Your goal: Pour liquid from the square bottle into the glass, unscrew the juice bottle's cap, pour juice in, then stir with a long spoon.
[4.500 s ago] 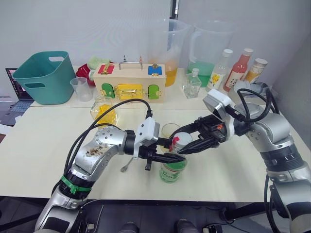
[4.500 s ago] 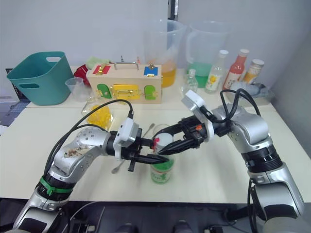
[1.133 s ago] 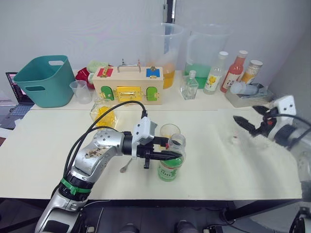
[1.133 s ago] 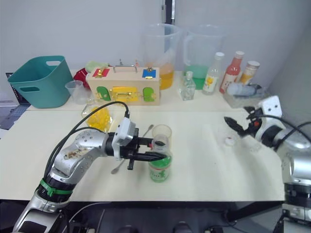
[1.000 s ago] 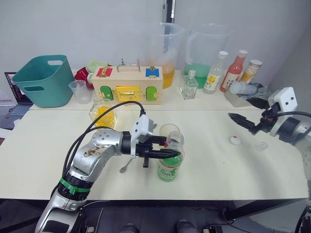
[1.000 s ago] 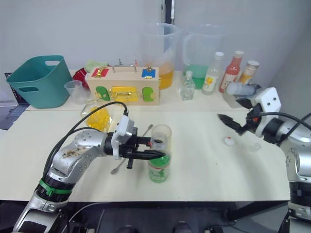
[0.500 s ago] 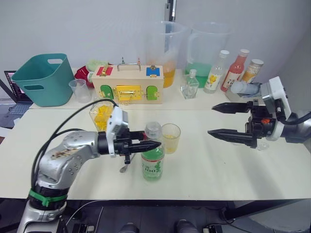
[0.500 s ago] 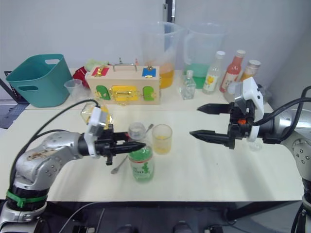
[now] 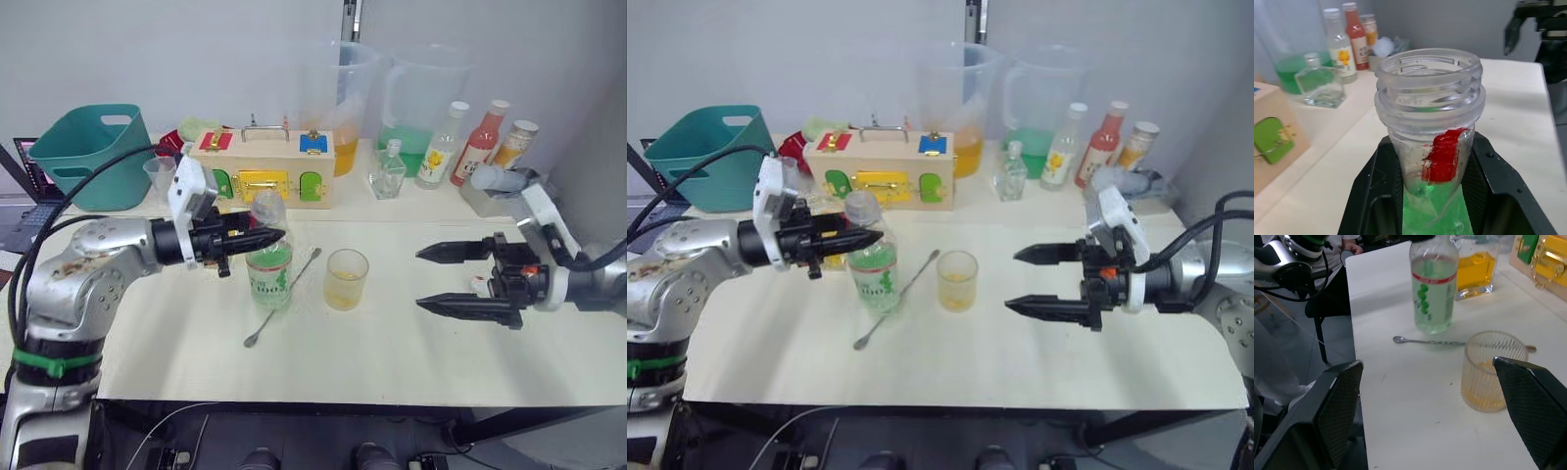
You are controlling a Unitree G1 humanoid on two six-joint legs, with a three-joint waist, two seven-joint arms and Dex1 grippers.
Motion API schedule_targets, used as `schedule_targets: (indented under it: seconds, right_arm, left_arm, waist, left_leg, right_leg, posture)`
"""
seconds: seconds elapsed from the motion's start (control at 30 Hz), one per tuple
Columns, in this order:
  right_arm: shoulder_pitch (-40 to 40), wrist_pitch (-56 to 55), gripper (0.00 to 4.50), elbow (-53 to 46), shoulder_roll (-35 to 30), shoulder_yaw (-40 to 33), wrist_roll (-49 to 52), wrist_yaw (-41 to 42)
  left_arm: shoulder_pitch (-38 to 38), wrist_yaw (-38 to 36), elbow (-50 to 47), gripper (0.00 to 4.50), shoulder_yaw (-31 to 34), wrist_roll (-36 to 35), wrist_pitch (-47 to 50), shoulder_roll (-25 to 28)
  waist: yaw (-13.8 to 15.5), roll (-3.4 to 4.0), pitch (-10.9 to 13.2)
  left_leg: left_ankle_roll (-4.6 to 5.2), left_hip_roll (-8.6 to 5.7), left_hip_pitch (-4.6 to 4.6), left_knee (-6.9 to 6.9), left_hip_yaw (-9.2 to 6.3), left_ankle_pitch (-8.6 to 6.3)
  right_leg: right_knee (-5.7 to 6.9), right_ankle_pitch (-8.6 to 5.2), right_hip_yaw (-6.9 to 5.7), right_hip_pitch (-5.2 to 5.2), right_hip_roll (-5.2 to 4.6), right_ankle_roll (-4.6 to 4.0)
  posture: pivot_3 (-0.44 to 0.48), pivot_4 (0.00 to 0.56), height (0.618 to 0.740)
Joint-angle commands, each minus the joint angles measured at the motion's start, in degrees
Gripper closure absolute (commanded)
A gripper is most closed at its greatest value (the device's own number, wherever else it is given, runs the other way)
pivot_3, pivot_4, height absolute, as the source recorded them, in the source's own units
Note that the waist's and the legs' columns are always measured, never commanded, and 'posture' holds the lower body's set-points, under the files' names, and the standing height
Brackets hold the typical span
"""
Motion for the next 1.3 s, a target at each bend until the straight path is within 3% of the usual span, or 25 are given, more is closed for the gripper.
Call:
schedule_targets:
  seconds: [0.03, 0.3, 0.6, 0.87, 1.13, 1.3]
  right_arm:
    - [2.0, -0.84, 0.0, -3.35, -0.25, -4.96, 0.96, -1.88]
    - [11.16, 0.9, 0.0, -11.78, 2.01, -12.75, 4.15, -10.76]
    - [16.27, 2.69, 0.0, -18.45, 4.54, -18.02, 13.0, -23.47]
    - [19.01, 2.45, 0.0, -20.37, 2.52, -20.73, 18.81, -29.36]
    - [17.52, 1.34, 0.0, -19.61, 0.86, -19.17, 21.34, -33.44]
    - [16.23, 1.26, 0.0, -19.05, -0.04, -18.31, 22.58, -34.73]
  left_arm:
    - [-4.71, -0.4, 5.14, 3.43, -2.83, 6.5, -7.64, -1.56]
    - [-14.75, 2.11, 24.99, 3.43, -9.0, 21.24, -29.78, -11.59]
    - [-20.96, 2.06, 41.55, 3.43, -14.04, 32.01, -51.91, -18.99]
    - [-22.99, 10.59, 50.68, 3.43, -15.26, 40.57, -69.11, -22.14]
    - [-24.88, 23.05, 55.77, 3.43, -18.84, 53.61, -80.1, -20.63]
    - [-24.2, 27.87, 56.6, 3.43, -20.13, 57.44, -83.06, -20.7]
  waist:
    - [0.29, 0.0, 0.0]
    - [0.8, -0.02, 0.0]
    - [0.72, -0.04, 0.0]
    - [0.58, -0.05, 0.01]
    - [0.46, -0.06, 0.0]
    - [0.52, -0.06, 0.0]
  left_leg:
    - [0.0, 0.0, 0.0, 0.0, 0.0, 0.0]
    - [0.0, 0.0, -0.28, -0.01, -0.01, 0.0]
    - [0.0, -0.08, -0.67, 0.17, 0.0, 0.01]
    - [0.01, -0.08, -0.7, 0.27, -0.02, 0.01]
    - [0.01, -0.08, -0.66, 0.28, -0.02, 0.01]
    - [0.01, -0.09, -0.67, 0.29, -0.03, 0.01]
  right_leg:
    - [-0.03, 0.0, 0.0, 0.0, 0.0, 0.0]
    - [-0.16, 0.04, -0.03, -0.19, -0.01, 0.03]
    - [0.38, 0.08, 0.02, -0.77, -0.06, 0.04]
    - [0.42, 0.08, 0.02, -0.76, -0.04, 0.04]
    - [0.49, 0.09, 0.03, -0.75, -0.03, 0.05]
    - [0.53, 0.09, 0.03, -0.75, -0.04, 0.05]
  posture:
    - [0.0, 0.15, 0.74]
    - [0.0, 0.15, 0.74]
    - [0.0, 0.15, 0.74]
    - [0.0, 0.15, 0.74]
    - [0.0, 0.15, 0.74]
    - [0.0, 0.15, 0.74]
